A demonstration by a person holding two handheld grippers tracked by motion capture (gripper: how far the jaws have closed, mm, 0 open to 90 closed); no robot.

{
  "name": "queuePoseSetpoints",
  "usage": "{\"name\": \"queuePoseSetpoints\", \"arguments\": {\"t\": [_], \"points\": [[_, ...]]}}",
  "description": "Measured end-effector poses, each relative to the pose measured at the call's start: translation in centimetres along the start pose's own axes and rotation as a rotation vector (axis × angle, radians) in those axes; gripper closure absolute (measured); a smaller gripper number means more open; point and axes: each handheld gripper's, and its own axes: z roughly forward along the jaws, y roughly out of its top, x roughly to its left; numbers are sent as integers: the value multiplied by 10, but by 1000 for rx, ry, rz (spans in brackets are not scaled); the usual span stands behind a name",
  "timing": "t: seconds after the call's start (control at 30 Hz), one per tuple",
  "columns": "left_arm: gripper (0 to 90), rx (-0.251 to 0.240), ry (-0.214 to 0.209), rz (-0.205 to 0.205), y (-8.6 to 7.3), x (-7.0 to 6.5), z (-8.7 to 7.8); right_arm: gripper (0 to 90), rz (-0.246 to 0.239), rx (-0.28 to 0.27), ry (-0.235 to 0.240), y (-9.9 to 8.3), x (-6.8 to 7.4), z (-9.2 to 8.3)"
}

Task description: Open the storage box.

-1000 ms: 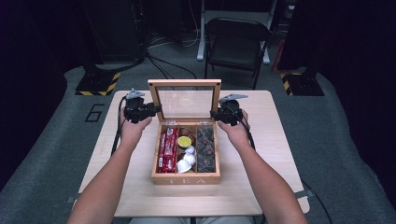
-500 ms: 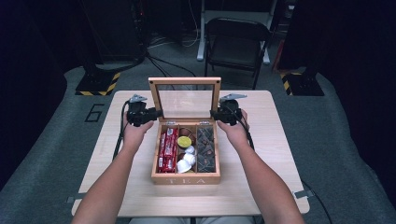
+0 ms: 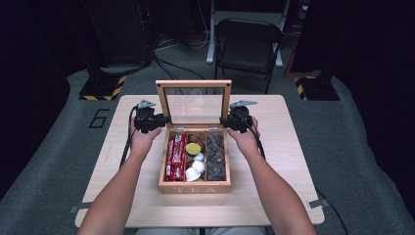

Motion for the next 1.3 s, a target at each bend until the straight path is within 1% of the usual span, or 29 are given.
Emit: {"name": "queuePoseSetpoints", "arguments": {"t": [0.17,0.27,0.37,0.4,0.43,0.47,0.5,0.53,0.6,0.67,0.83,0.93,1.1,1.13,1.23,1.27,1.3], "points": [[638,-3,3,-9,0,0,1,635,-1,0,-1,0,-1,1],[639,-2,10,-8,0,0,1,637,-7,4,-9,1,0,1],[640,-3,13,-15,0,0,2,640,-1,3,-20,1,1,1],[640,-3,15,-7,0,0,2,641,4,3,-19,1,1,2],[640,-1,15,-4,1,1,2,642,-2,2,-23,1,1,2],[640,-1,11,-16,0,1,2,642,-4,1,-21,1,1,2],[640,-1,11,-16,0,1,2,642,-4,1,-21,1,1,2],[640,-3,10,-19,0,1,3,643,8,1,-21,1,1,2],[640,-5,11,-20,0,1,3,644,2,-1,-22,1,1,3],[642,3,10,-26,1,2,4,645,8,0,-22,2,0,4],[643,2,19,-36,2,1,6,646,7,8,-22,3,-2,5],[643,8,16,-29,2,3,8,647,21,6,-24,4,-1,6],[642,22,12,-32,1,5,9,647,22,-3,-33,3,-1,8],[627,20,10,-40,0,4,10,647,31,-1,-33,4,-2,8],[606,21,9,-38,0,4,10,648,33,-2,-37,4,-2,9],[605,28,6,-42,-1,4,10,648,36,-2,-40,4,-2,10],[605,23,5,-45,-1,4,10,648,36,-2,-40,4,-2,10]]}}
